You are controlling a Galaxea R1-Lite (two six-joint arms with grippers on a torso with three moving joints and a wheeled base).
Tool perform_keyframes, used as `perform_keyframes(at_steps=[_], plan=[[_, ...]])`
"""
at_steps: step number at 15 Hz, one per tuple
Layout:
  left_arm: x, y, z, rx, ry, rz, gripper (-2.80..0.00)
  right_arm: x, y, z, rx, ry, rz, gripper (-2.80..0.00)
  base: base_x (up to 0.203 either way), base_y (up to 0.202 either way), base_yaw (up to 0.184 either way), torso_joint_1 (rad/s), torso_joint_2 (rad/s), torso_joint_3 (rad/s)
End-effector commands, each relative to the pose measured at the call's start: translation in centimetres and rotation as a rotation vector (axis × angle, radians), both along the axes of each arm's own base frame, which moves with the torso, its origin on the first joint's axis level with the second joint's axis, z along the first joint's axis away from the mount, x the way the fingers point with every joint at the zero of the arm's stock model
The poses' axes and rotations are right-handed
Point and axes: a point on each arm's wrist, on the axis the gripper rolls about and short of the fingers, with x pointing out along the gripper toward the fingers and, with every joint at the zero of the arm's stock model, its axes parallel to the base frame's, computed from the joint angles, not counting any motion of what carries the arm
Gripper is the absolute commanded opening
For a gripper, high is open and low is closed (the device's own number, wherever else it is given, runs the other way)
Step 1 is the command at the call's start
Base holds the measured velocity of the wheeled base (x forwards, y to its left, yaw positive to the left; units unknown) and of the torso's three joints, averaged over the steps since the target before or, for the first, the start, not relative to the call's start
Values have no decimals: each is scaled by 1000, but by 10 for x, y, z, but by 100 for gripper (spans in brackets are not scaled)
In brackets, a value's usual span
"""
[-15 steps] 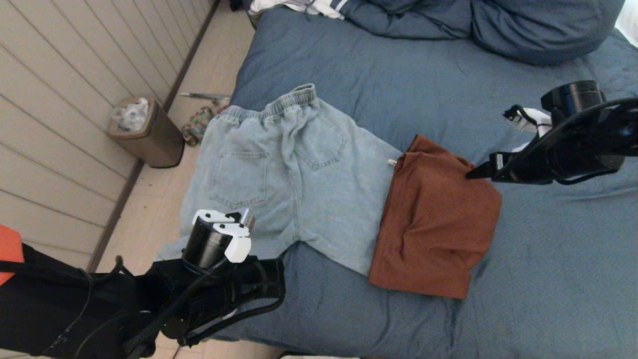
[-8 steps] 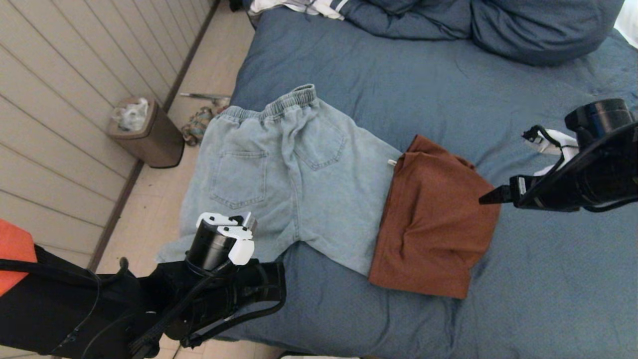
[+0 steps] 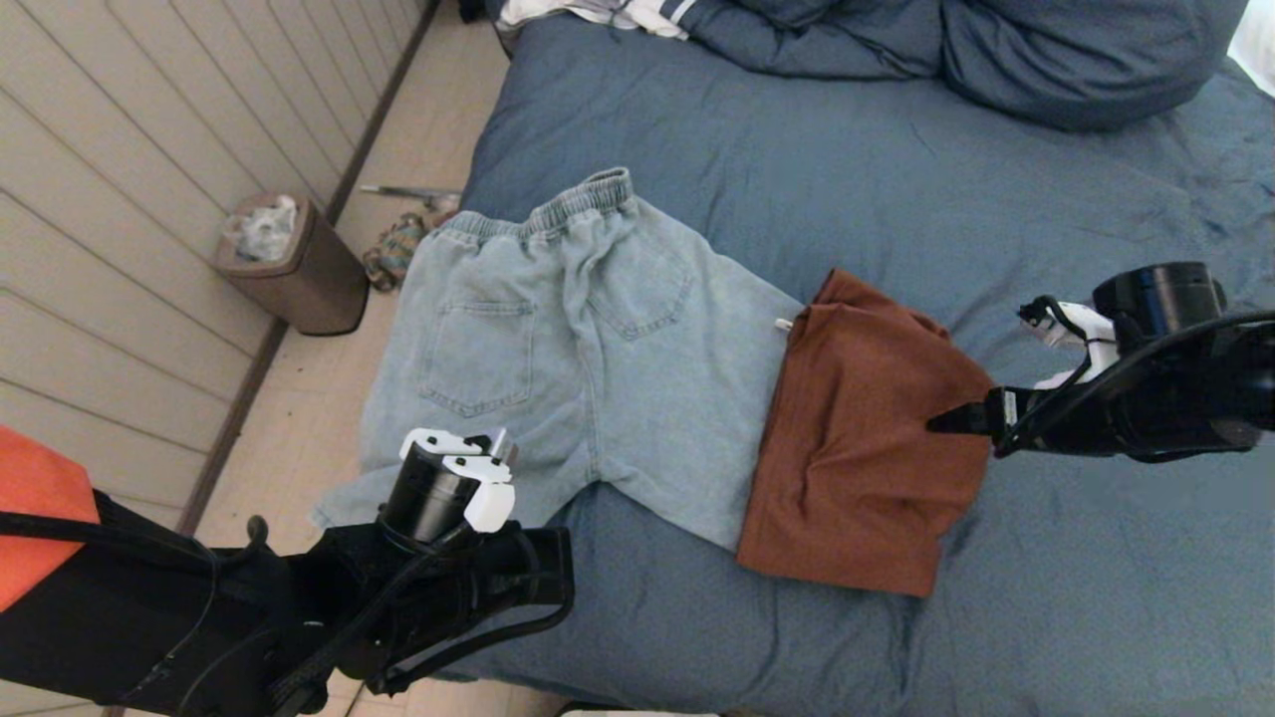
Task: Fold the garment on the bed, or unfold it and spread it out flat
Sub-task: Fold the blue shorts
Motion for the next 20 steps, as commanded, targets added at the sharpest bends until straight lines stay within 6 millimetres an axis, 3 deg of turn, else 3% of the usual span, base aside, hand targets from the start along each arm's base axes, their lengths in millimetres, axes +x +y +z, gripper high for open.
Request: perform_keyframes(at_steps=[1,5,12,13,16,20], plan=[[0,1,2,-8,-6,4,-280,15,1,-29,23,34,-9,0,0,0,0,0,0,0],[0,0,3,-11,-5,1,-280,31,11,-38,133,-62,-69,0,0,0,0,0,0,0],[-1,-2,-1,-5,2,-5,-280,33,32,-61,145,-58,-26,0,0,0,0,0,0,0],[-1,-2,0,-6,1,-5,-280,35,34,-64,133,-56,-35,-280,0,0,0,0,0,0],[-3,-4,0,-7,3,-13,-280,39,30,-62,108,-85,-85,-280,0,0,0,0,0,0],[-13,-11,-3,-3,4,-50,-280,31,20,-39,109,-156,-110,-280,0,0,0,0,0,0]])
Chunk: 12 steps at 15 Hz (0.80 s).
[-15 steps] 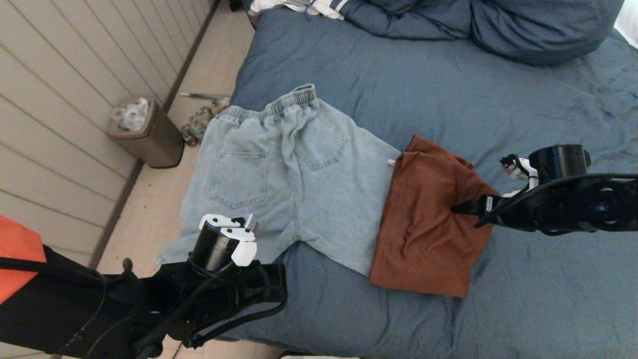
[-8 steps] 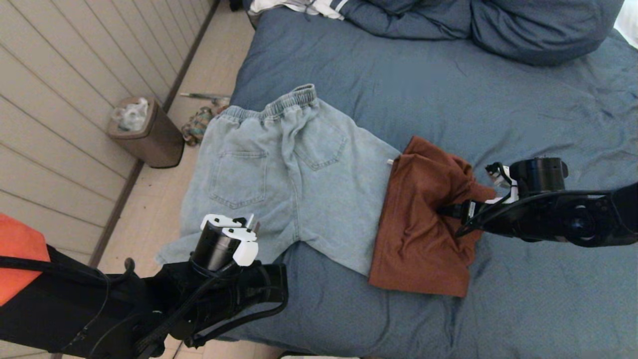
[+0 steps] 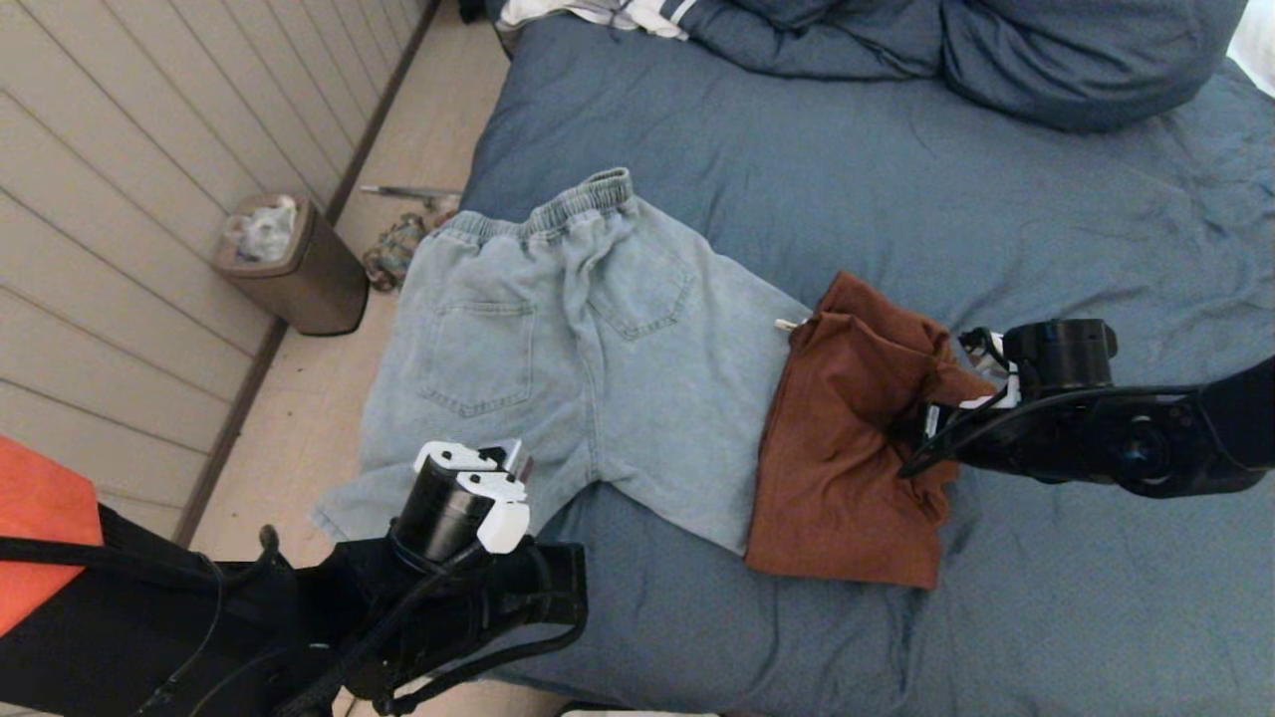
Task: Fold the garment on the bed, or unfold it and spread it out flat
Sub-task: Fold the blue shorts
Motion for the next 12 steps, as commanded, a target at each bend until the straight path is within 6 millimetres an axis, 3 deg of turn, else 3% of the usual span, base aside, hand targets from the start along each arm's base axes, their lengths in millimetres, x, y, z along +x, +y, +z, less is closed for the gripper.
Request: perform_keyframes(at_steps=[1,4,9,10,12], plan=[[-3,-2,0,-14,-15,-3,-280,-7,-15,18,-1,-58,-45,-280,0,0,0,0,0,0],[-2,-2,0,-26,-29,-2,-280,-17,-53,39,-9,-129,-146,-280,0,0,0,0,0,0],[-2,-2,-1,-22,-27,-3,-280,-24,-98,46,-38,-153,-268,-280,0,0,0,0,0,0],[-2,-2,-1,-23,-27,-4,-280,-28,-111,45,-44,-148,-299,-280,0,0,0,0,0,0],[-3,-2,-1,-24,-23,-8,-280,-47,-158,38,-56,-127,-392,-280,0,0,0,0,0,0]])
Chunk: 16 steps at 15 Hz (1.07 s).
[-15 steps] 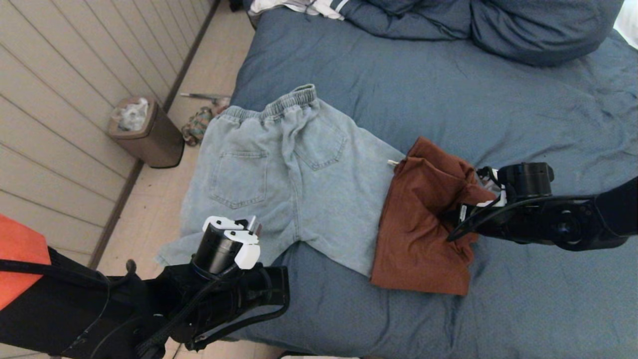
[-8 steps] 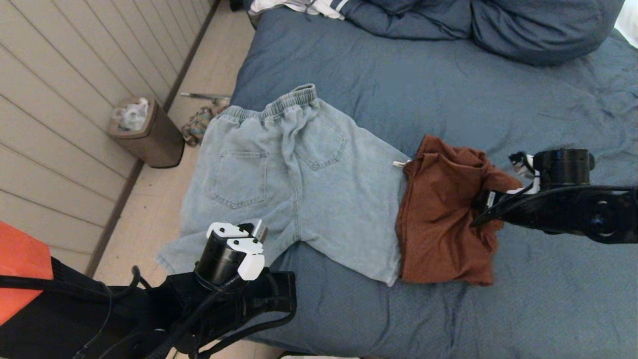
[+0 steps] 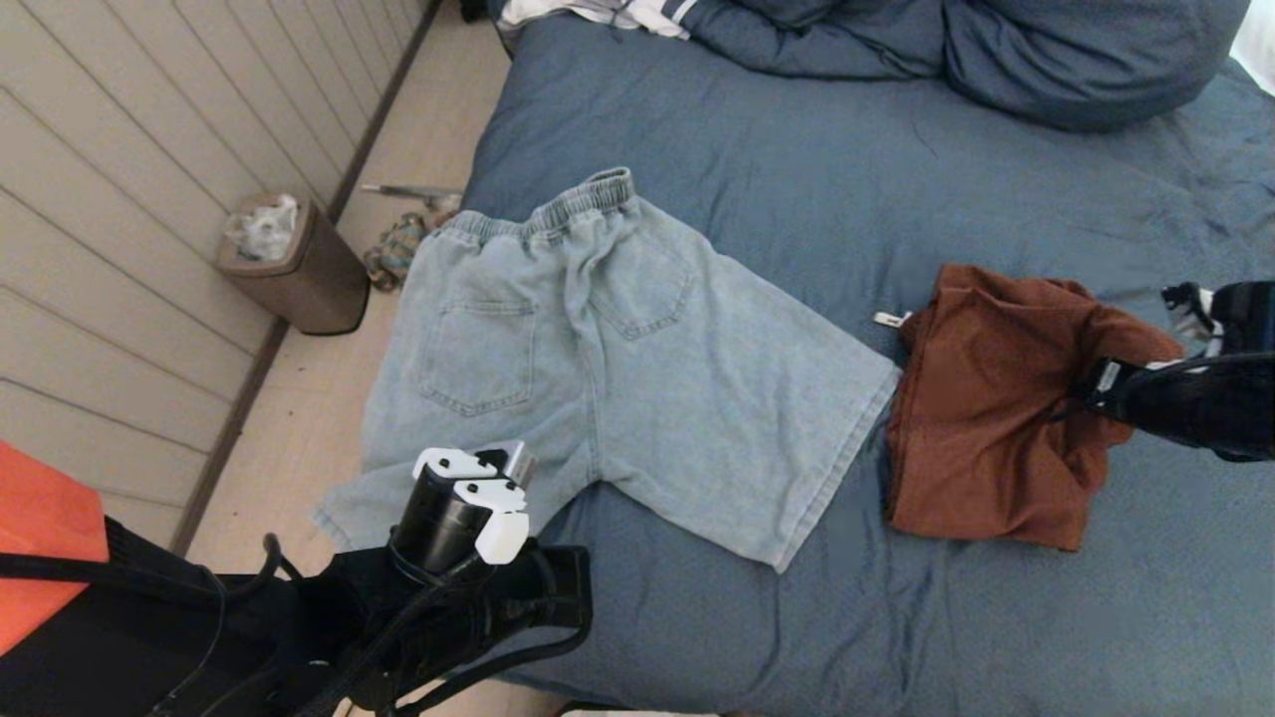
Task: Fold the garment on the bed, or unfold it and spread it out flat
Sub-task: Fold the blue shorts
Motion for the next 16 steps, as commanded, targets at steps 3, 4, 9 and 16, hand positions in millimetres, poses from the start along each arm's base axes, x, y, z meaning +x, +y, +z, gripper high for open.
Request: perform_keyframes(at_steps=[3,4,9,16], plan=[[0,0,-1,-5,2,0,-280,-43,-92,-24,-43,75,-146,-280,0,0,0,0,0,0],[1,-1,-2,-2,5,0,-280,-50,-107,-30,-64,97,-164,-280,0,0,0,0,0,0],[1,-1,-4,5,10,1,-280,-71,-136,-40,-80,107,-133,0,0,0,0,0,0,0],[-1,-1,-5,8,16,-6,-280,-94,-113,-20,-44,9,23,0,0,0,0,0,0,0]])
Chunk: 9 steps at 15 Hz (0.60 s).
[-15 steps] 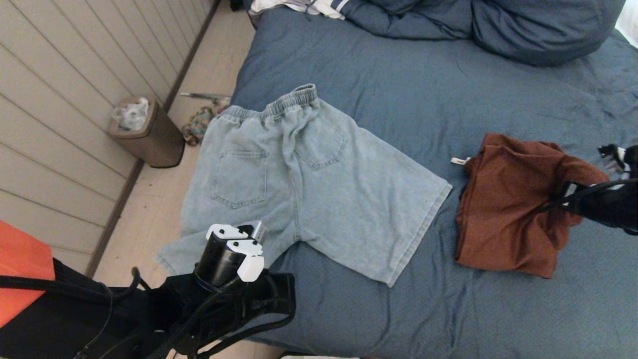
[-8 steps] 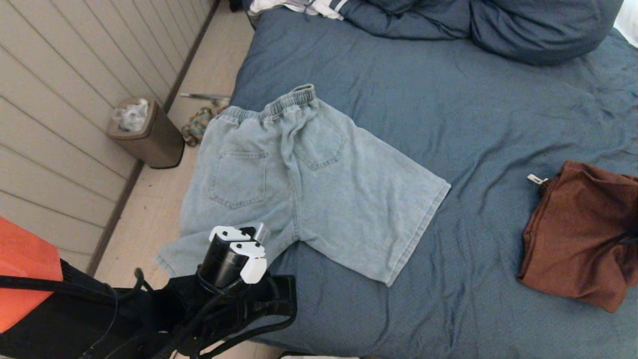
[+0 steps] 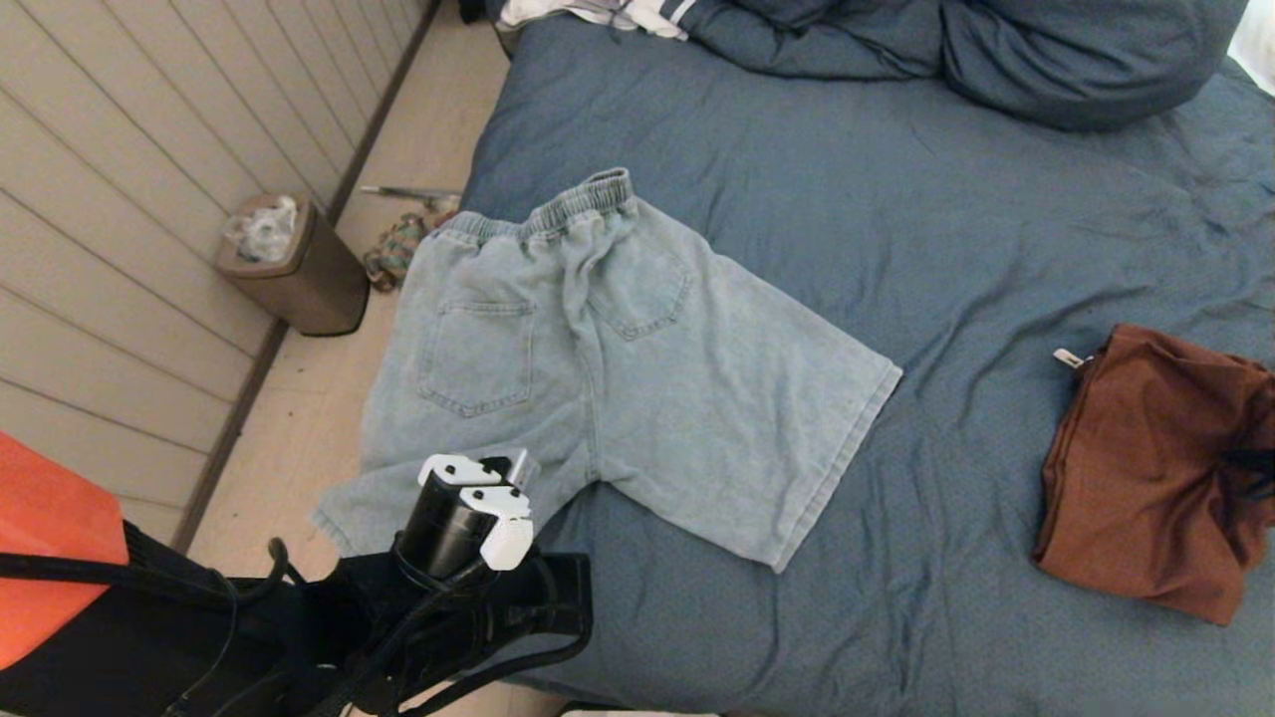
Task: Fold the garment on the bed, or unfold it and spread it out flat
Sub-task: Fold the blue shorts
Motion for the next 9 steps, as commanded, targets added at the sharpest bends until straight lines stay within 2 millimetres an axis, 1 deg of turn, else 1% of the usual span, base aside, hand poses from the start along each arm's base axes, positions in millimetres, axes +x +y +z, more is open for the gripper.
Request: perform_keyframes(at_steps=[1,2,3,5,7,9], plan=[[0,-1,0,-4,0,0,-280,-14,12,24,-43,-58,19,0,0,0,0,0,0,0],[0,0,0,-4,-1,1,-280,-26,17,34,-67,-84,26,0,0,0,0,0,0,0],[0,0,0,-4,0,2,-280,-43,16,41,-103,-102,19,0,0,0,0,0,0,0],[-2,-2,0,-3,2,-7,-280,-73,10,48,-171,-115,-6,0,0,0,0,0,0,0],[-3,-2,1,-6,0,-7,-280,-95,6,52,-191,-129,-36,0,0,0,0,0,0,0],[-3,-1,2,-12,-5,-7,-280,-105,4,52,-171,-157,-13,0,0,0,0,0,0,0]])
